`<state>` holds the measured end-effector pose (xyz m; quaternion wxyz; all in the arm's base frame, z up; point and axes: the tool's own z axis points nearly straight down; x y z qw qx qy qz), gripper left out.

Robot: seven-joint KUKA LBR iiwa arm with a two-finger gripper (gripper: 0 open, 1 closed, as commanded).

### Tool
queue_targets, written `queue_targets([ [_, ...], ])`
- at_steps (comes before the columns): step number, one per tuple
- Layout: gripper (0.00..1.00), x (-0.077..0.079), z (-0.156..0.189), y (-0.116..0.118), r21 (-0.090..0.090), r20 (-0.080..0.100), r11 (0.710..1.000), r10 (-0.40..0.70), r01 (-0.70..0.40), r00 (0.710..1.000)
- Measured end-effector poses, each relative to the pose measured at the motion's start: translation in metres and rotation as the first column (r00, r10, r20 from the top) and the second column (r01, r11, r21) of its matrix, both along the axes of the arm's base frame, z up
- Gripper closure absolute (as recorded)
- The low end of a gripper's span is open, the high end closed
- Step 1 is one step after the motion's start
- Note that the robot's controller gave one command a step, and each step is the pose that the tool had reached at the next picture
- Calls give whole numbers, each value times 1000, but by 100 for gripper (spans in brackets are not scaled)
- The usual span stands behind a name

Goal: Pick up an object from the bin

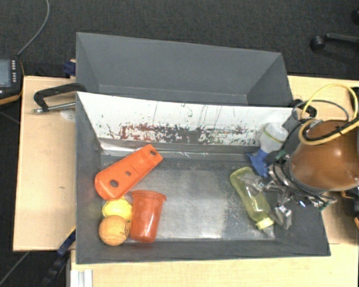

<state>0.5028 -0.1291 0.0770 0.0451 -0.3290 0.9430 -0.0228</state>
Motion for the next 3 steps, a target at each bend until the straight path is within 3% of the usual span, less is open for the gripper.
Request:
queue_targets([
  [1, 0, 0, 0, -5, -11, 6, 993, 115, -115, 993],
  [2, 0, -4, -1, 2, -15, 3, 992, 122, -122, 993],
  [3, 0, -1, -6, 18, -29, -4, 957, 289, -289, 957],
])
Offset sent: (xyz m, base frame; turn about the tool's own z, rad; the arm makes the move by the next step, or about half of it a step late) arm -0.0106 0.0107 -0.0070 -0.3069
